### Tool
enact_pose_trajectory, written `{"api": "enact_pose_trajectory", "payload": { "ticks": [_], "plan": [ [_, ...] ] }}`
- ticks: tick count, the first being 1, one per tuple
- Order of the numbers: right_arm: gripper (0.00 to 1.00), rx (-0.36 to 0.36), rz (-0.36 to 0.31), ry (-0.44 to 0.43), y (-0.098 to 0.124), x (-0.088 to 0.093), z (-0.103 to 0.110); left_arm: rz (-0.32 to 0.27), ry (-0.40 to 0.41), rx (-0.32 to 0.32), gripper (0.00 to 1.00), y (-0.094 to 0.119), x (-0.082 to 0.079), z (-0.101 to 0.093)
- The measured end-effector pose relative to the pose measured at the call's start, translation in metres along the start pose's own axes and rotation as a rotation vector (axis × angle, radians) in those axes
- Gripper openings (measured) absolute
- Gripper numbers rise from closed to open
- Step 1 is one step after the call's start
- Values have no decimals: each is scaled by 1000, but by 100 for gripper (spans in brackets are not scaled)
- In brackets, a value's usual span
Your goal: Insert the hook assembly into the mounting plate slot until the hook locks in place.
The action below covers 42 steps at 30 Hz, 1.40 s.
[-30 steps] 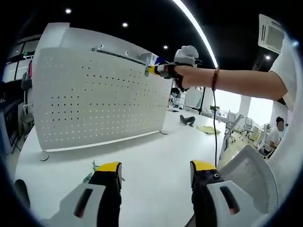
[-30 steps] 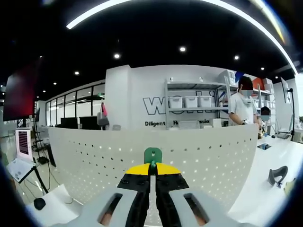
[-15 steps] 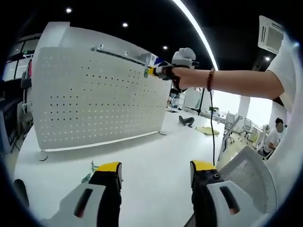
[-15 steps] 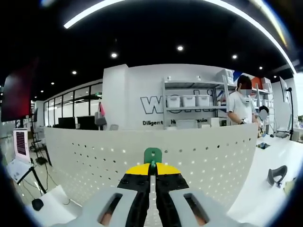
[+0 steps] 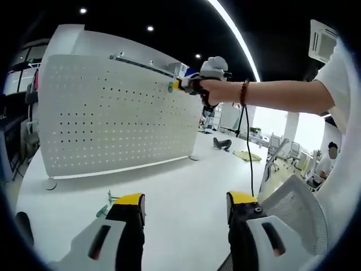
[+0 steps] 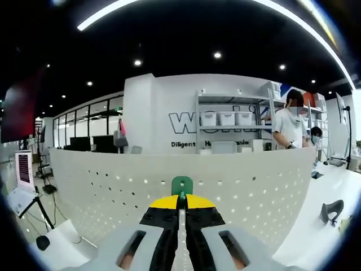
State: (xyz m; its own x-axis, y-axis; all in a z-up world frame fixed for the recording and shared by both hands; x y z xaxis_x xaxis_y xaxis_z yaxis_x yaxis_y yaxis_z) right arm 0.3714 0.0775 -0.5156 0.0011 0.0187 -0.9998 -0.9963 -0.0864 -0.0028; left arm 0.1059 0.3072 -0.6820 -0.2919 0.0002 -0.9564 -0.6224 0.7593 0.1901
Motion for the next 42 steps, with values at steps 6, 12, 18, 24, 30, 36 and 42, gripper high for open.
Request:
{"api": "enact_pose_trajectory", "payload": {
  "ticks": [6, 12, 18, 24, 30, 36, 42],
  "plan": [
    [1, -1, 2, 3, -5, -1, -1, 1, 1, -3, 60, 1, -1, 2],
    [1, 0, 16, 4, -9, 4, -1, -5, -9, -4, 60, 3, -5, 3],
    [1, 11, 16, 23, -13, 3, 0, -14, -9, -5, 60, 2, -9, 5],
    [1, 8, 38, 20, -17, 8, 1, -13, -7, -5, 60, 2, -9, 6],
    [1, 19, 44, 55, -18, 9, 0, -15, -3, -11, 60, 2, -8, 8],
    [1, 29, 48, 50, -20, 12, 1, -12, -1, -14, 60, 2, -7, 9],
    [1, 35, 48, 69, -19, 14, 2, -7, -3, -17, 60, 2, -6, 9]
  ]
}}
Point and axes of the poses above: the point that each gripper's makers call its tool centre point, and the gripper's own axes: y roughly backward along the fingers, z roughly to its left, x roughly out of its underside, the point moved 2 cm from there along y, roughly backward along the fingers, and after that the axes turned 2 degrees about -z, right-handed, at the moved point
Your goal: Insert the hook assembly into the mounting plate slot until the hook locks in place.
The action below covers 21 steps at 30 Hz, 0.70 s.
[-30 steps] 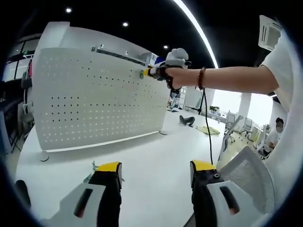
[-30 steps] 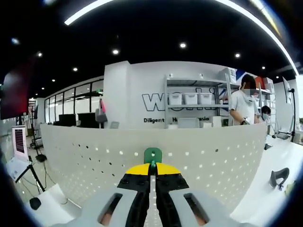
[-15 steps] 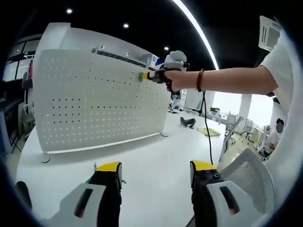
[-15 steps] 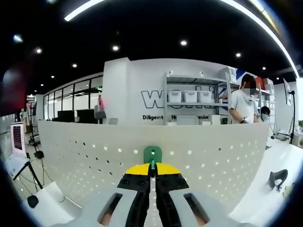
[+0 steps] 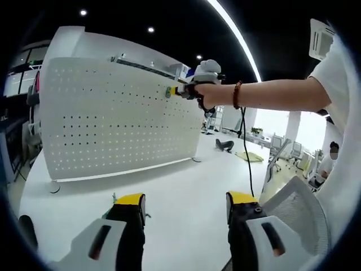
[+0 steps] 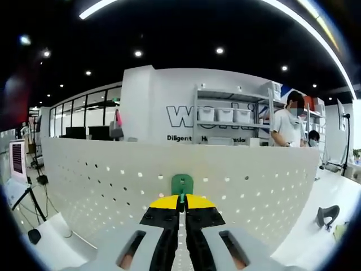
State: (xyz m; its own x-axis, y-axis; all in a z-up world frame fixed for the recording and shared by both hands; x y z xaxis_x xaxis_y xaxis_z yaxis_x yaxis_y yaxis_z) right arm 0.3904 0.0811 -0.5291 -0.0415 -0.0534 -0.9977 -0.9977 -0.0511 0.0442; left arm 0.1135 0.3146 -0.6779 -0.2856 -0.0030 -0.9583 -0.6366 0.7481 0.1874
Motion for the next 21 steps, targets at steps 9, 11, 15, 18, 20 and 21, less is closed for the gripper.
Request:
{"api": "enact_pose_trajectory", "payload": {
  "ticks": [9, 11, 15, 18, 20, 21],
  "plan": [
    [2, 10, -16, -56, 3, 1, -2, -1, 0, 8, 60, -2, 0, -3],
    [2, -2, -14, -56, 2, 2, 0, 1, -1, 10, 59, -3, 0, -3],
    [2, -6, -19, -68, 3, 4, -1, -5, -2, 19, 57, -2, -2, -5],
    [4, -28, -30, -95, 3, 5, 1, -19, 9, 22, 59, -1, -5, -5],
    [5, -45, -29, -94, 4, 7, 2, -36, 9, 24, 59, 0, -8, -6],
    [5, -48, -26, -97, 5, 8, 3, -34, 7, 23, 60, 0, -7, -6]
  ]
}}
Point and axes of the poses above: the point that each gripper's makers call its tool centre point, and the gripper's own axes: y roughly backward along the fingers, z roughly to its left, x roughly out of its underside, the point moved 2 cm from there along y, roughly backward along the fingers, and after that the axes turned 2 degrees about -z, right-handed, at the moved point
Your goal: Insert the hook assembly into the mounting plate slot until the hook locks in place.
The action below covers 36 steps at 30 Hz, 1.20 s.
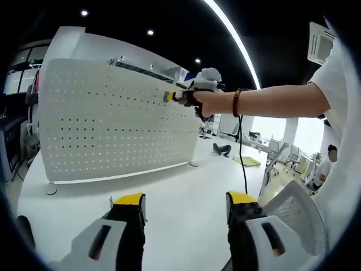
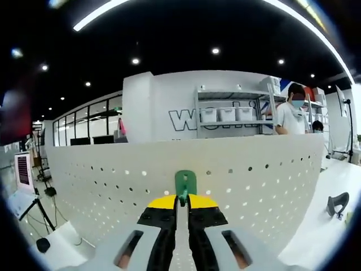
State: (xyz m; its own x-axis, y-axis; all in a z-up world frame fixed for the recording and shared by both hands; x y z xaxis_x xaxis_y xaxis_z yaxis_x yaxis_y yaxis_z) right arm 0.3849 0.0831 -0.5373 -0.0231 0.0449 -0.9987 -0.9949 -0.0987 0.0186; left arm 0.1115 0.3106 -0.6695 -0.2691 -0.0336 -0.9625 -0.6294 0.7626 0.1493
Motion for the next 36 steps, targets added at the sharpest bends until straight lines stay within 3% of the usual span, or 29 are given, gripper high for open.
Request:
{"api": "enact_pose_trajectory", "payload": {
  "ticks": [6, 15, 28, 36],
  "plan": [
    [10, -55, 12, -7, 3, 8, 8, 3, -11, -3, 63, 0, 0, -2],
    [17, -83, 25, -34, 15, 20, 11, 27, -29, -7, 62, 4, 0, -3],
    [20, -126, 7, -22, 35, 22, 14, 34, -43, -13, 63, 6, -1, -7],
    [23, -161, -29, -32, 55, 13, 16, 33, -44, -13, 63, 5, 0, -13]
  ]
}}
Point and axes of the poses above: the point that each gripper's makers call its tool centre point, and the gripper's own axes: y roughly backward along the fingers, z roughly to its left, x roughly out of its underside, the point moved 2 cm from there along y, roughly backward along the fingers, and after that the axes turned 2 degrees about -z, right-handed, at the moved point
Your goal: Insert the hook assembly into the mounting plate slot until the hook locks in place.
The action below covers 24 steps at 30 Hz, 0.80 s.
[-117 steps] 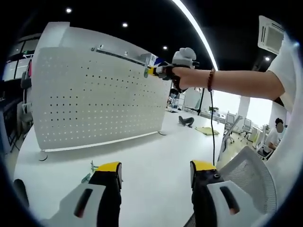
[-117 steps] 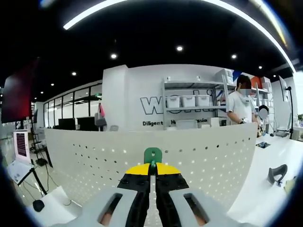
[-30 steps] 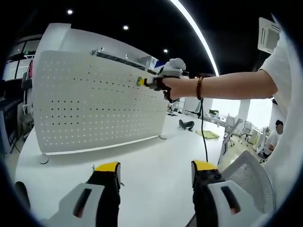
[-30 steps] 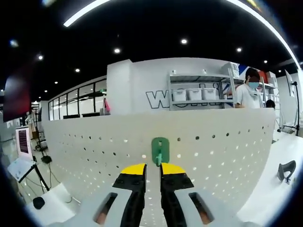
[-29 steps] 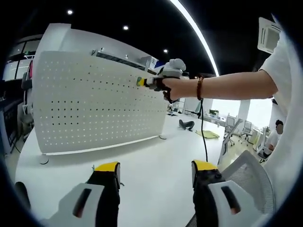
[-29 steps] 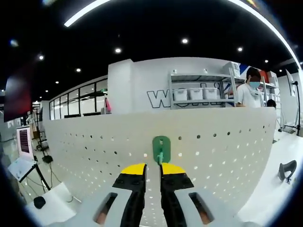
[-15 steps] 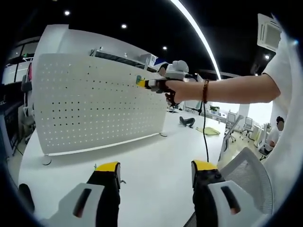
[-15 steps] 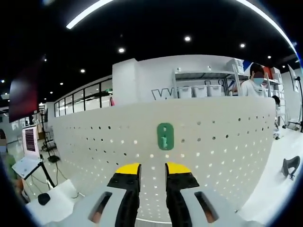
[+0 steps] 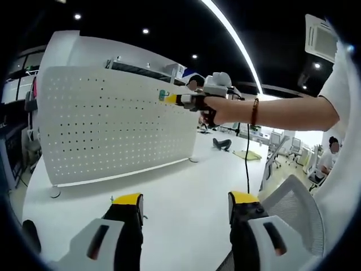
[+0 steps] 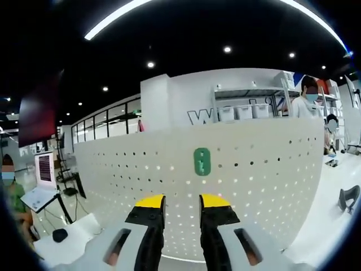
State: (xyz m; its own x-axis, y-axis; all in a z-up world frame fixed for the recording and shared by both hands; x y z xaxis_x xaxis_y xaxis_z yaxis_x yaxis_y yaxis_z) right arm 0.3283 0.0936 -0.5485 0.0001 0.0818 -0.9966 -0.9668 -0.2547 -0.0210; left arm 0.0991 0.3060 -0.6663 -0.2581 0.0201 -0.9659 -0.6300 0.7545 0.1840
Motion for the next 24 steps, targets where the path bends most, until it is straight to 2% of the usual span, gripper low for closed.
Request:
{"api": "enact_pose_trajectory", "payload": {
  "ticks": [3, 8, 16, 20, 24],
  "plan": [
    [24, -13, -13, -13, 1, -3, -3, -6, -4, -8, 63, 0, -1, -1],
    [27, -43, -22, -18, 11, -7, 6, -12, -2, -20, 63, 1, -2, -2],
    [28, -100, -11, -38, 20, 0, 19, -10, -6, -34, 62, 3, -3, -5],
    [31, -135, 21, -49, 24, 6, 29, -1, -3, -40, 62, 5, -1, -3],
    [32, -154, 10, -59, 30, 5, 39, 2, 2, -51, 62, 7, 0, -1]
  ]
}}
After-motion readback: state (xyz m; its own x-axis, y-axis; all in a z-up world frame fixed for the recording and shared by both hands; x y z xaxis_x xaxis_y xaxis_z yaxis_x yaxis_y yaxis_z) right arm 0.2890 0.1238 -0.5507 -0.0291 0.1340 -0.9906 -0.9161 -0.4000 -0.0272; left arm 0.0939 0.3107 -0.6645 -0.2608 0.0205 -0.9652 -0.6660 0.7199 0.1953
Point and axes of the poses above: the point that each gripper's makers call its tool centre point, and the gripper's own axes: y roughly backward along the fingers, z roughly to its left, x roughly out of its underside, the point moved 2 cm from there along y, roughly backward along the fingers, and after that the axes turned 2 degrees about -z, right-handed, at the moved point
